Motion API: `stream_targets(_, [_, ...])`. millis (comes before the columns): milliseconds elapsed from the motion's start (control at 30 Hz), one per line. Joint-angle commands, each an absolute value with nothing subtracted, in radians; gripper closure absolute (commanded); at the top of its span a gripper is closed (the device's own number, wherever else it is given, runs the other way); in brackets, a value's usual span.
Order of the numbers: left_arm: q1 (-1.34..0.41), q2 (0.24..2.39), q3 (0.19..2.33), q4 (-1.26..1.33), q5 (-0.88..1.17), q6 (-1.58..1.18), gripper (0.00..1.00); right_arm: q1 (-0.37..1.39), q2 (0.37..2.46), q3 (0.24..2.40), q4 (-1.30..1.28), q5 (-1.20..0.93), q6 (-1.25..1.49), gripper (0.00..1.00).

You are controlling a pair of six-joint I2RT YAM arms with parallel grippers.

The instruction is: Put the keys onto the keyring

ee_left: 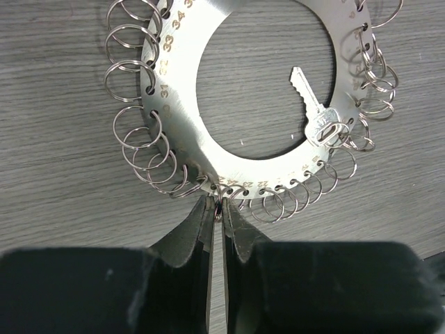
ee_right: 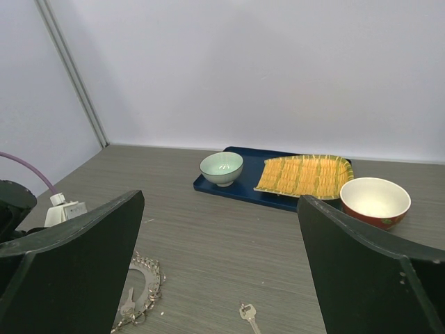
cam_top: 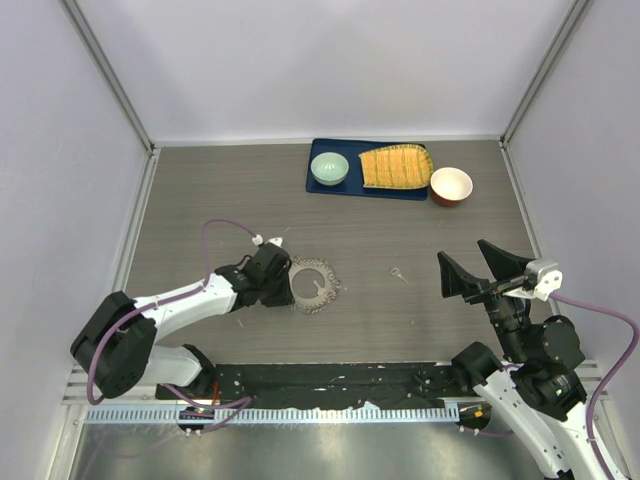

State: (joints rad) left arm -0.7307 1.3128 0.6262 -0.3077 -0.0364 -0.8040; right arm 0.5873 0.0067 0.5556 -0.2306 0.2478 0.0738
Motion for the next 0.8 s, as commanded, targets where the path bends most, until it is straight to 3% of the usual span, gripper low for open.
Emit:
stream_targets(0, [-0.729, 1.289, 0.679, -0.319, -0.043, -0.798, 0.88, 0.592, 0.003, 0.557, -0.181, 0.239, 0.061, 0.0])
stream_targets(333, [-0.729, 1.244, 0.719, -0.396, -0.071, -0.746, 0.99, 0.592, 0.009, 0.555, -0.178, 0.218, 0.058, 0.0])
stream_targets(400, [-0.729, 1.247, 0.716, -0.405, -0.078, -0.744, 0.9, 0.592, 0.008, 0.555, -0.178, 0.216, 0.057, 0.0])
stream_targets(467, [-0.73, 1.256, 0.704, -0.407, -0.08, -0.745, 0.73, 0.592, 0.008, 0.557, -0.178, 0.216, 0.054, 0.0])
stream_targets(667, [-0.764, 1.27, 0.704, -0.379, -0.093, -0.749, 0.62, 0.592, 0.011, 0.557, -0.179, 0.213, 0.052, 0.0])
stream_targets(767, [-0.781, 1.295, 0.726, -0.405, -0.135, -0.735, 0.63, 0.592, 0.012, 0.555, -0.178, 0.213, 0.052, 0.0])
